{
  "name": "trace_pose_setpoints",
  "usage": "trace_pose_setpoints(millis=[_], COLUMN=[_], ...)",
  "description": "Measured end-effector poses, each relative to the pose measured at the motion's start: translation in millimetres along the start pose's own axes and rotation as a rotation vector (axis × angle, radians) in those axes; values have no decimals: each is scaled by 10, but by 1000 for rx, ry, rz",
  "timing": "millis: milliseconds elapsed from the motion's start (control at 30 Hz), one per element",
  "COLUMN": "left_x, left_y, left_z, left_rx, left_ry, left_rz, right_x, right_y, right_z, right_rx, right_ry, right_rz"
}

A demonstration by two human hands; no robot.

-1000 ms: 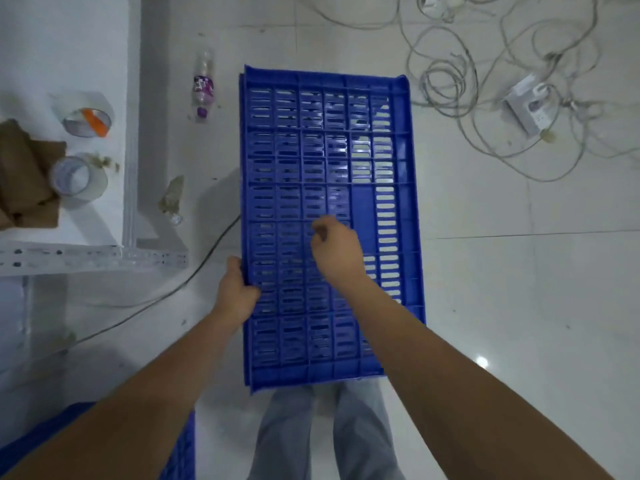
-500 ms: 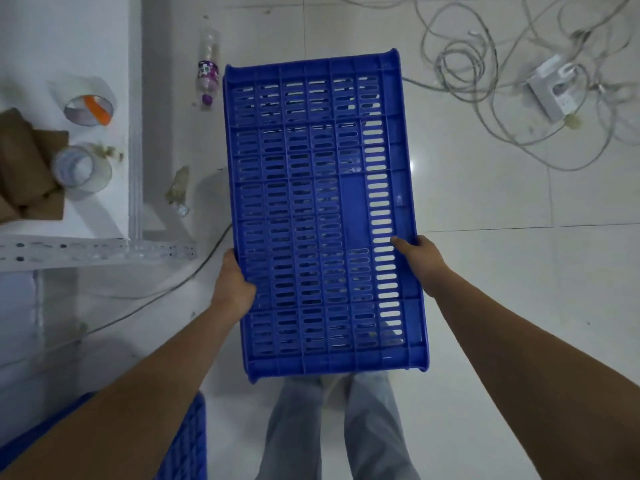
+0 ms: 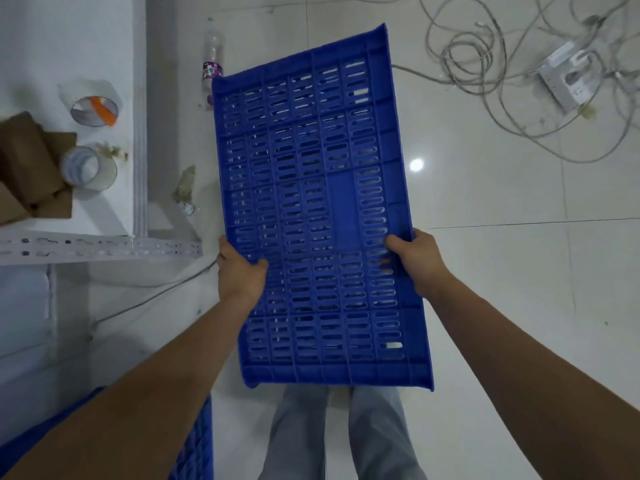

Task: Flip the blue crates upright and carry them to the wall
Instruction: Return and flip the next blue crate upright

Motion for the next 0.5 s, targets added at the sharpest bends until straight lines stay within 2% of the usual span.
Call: trace_pose_setpoints(millis=[233,367,500], left_x=[11,118,300], left_y=[-271,-522,-714], left_z=[194,344,426], left_rx=[-262,-383,-467], left_ry=[68,108,67], left_rz=[195,200,167], right_x=[-245,-356,-430], right_y=[121,175,253], right_z=[200,317,468], right_rx=[67,133,153], right_ry=[148,202,228], right_rz=[177,332,356])
Point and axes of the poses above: each hand's wrist, its own z-axis away from the middle knuckle, its own y-axis out of the back of the hand, x = y × z, the point moved 9 cm from there along -z, towards the middle knuckle, and after that the axes turned 3 degrees about -y, right-handed, at the moved point
